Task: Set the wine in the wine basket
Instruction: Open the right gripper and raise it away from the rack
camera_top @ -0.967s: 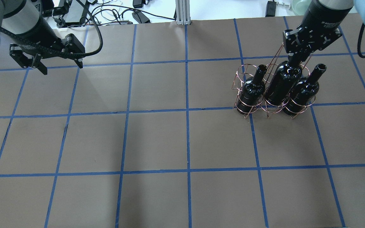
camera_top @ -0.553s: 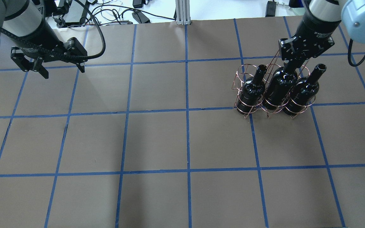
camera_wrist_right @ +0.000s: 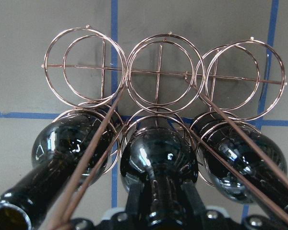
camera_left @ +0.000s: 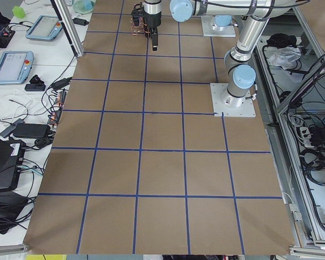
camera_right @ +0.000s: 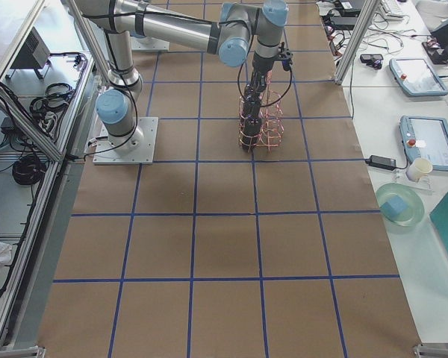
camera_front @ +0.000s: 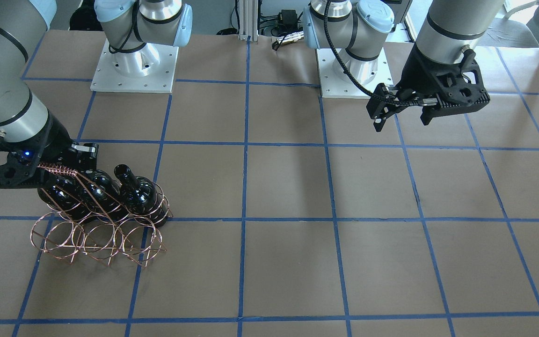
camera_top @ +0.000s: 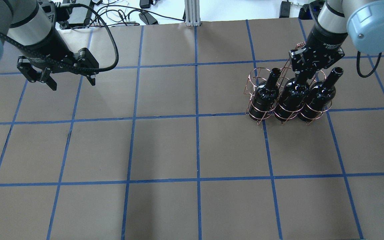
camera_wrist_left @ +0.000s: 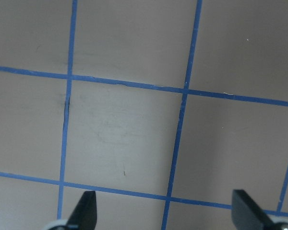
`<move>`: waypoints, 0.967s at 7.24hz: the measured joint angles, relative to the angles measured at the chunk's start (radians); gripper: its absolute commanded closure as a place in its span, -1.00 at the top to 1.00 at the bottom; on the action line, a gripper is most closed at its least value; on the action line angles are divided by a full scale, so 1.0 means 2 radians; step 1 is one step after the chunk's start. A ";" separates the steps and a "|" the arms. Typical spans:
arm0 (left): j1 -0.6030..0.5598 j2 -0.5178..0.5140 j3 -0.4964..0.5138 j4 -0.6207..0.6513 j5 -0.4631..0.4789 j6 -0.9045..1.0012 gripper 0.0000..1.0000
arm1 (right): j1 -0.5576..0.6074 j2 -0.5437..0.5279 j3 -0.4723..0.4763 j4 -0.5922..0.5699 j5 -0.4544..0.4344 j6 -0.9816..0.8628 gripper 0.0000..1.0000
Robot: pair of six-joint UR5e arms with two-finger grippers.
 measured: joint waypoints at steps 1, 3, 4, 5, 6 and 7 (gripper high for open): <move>-0.004 0.001 -0.001 -0.001 -0.016 0.000 1.00 | 0.000 0.002 0.003 -0.001 0.000 0.001 -0.01; -0.007 0.006 -0.002 -0.002 -0.027 0.001 1.00 | 0.000 0.002 0.004 -0.003 0.000 0.008 1.00; -0.008 0.008 -0.002 -0.001 -0.028 0.001 1.00 | 0.000 0.001 -0.001 -0.001 -0.001 0.020 1.00; -0.008 0.008 -0.002 -0.001 -0.028 0.001 1.00 | 0.003 -0.006 -0.016 0.017 -0.005 0.028 1.00; -0.008 0.008 -0.002 -0.001 -0.028 0.001 1.00 | 0.011 -0.019 -0.039 0.044 -0.007 0.032 1.00; -0.008 0.009 -0.002 -0.001 -0.028 0.001 1.00 | 0.026 -0.038 -0.058 0.068 -0.008 0.035 1.00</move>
